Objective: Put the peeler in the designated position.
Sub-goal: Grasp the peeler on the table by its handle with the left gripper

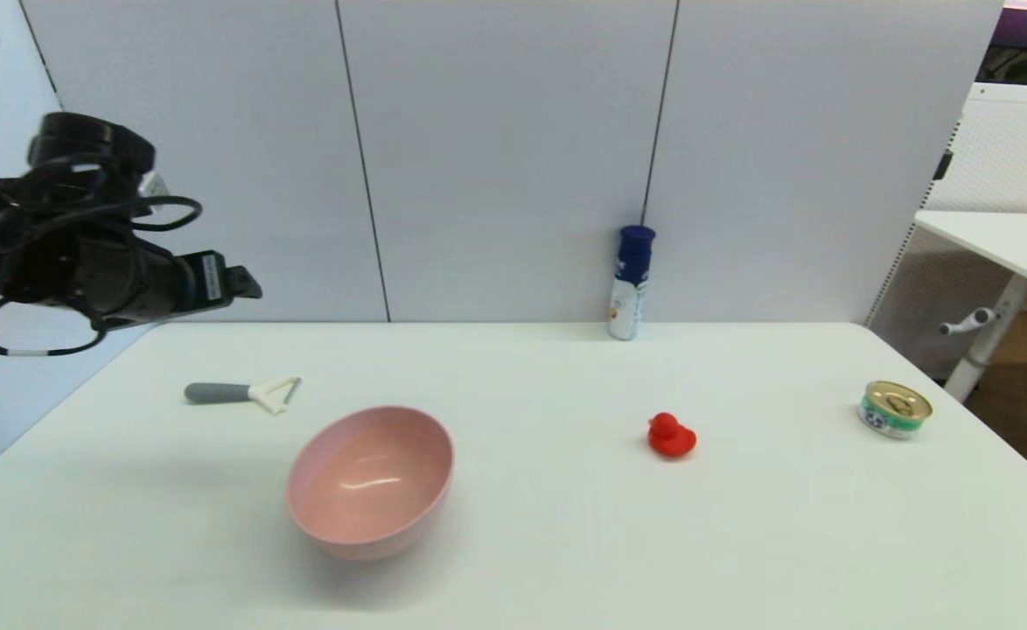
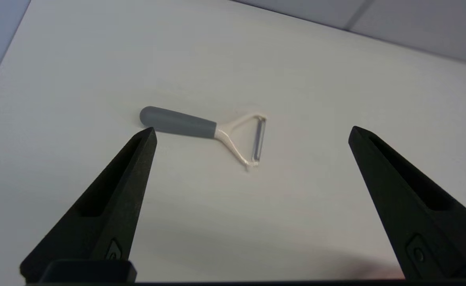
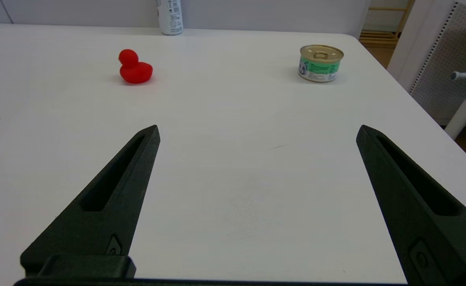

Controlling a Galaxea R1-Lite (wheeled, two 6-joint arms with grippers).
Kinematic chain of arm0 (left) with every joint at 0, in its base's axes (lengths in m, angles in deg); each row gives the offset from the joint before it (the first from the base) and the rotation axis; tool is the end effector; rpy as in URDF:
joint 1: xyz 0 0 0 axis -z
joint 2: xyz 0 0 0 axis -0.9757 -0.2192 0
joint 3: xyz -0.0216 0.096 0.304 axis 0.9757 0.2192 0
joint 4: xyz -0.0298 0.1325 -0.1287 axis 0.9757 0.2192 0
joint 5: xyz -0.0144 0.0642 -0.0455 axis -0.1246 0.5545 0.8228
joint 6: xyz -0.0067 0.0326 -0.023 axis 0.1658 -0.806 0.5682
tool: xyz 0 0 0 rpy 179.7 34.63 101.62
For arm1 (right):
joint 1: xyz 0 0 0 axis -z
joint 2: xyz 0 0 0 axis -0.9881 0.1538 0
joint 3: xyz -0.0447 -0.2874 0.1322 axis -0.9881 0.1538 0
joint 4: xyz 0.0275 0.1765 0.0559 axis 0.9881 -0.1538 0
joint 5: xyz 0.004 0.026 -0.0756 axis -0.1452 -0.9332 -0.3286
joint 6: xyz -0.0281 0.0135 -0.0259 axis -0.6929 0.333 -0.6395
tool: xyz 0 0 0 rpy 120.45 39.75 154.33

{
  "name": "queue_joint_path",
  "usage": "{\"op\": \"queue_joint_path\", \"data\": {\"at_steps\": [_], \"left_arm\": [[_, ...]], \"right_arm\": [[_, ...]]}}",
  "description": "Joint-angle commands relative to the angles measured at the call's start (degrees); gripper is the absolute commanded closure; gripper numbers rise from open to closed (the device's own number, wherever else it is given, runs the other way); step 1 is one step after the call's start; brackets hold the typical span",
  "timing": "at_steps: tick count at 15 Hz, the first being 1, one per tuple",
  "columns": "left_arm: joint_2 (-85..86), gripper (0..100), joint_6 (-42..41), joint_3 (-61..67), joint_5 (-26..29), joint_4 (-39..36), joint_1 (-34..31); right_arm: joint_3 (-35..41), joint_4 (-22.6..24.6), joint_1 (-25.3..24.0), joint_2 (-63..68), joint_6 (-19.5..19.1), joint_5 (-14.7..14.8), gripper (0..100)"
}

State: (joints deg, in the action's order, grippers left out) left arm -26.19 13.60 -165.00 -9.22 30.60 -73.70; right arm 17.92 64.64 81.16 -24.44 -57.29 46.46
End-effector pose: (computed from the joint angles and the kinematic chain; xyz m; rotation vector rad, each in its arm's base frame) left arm 0.3281 -0.0138 0.2513 -0.1465 0.6277 0.1825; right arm -0.0278 0.0007 0.0766 -0.0269 -0.0062 0.0160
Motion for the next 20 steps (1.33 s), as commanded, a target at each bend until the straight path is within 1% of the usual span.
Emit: {"op": "queue_joint_path", "data": {"at_steps": [1,3,6,8,12,14,20], "left_arm": [[-14.24,0,20.35,-3.43,-23.14,0.19,3.66],[-16.70,0,25.27,-4.75,-28.06,0.28,3.49],[-20.48,0,33.27,-7.38,-33.34,0.46,3.57],[-23.38,0,36.96,-9.05,-35.62,0.46,3.57],[-28.22,0,38.98,-12.31,-38.96,0.54,3.57],[-30.68,0,39.16,-13.54,-42.30,0.54,3.49],[-33.76,0,39.16,-16.17,-42.48,0.90,3.49]], "right_arm": [[0.01,0.02,0.00,0.00,-0.05,-0.04,0],[0.01,0.02,0.00,0.00,-0.05,-0.04,0],[0.01,0.02,0.00,0.00,-0.05,-0.04,0],[0.01,0.02,-0.09,0.00,-0.05,-0.04,0],[0.01,0.02,0.00,0.00,-0.05,-0.04,0],[0.01,0.02,0.00,0.00,-0.05,-0.04,0],[0.01,0.02,0.00,0.00,-0.05,-0.04,0]]}}
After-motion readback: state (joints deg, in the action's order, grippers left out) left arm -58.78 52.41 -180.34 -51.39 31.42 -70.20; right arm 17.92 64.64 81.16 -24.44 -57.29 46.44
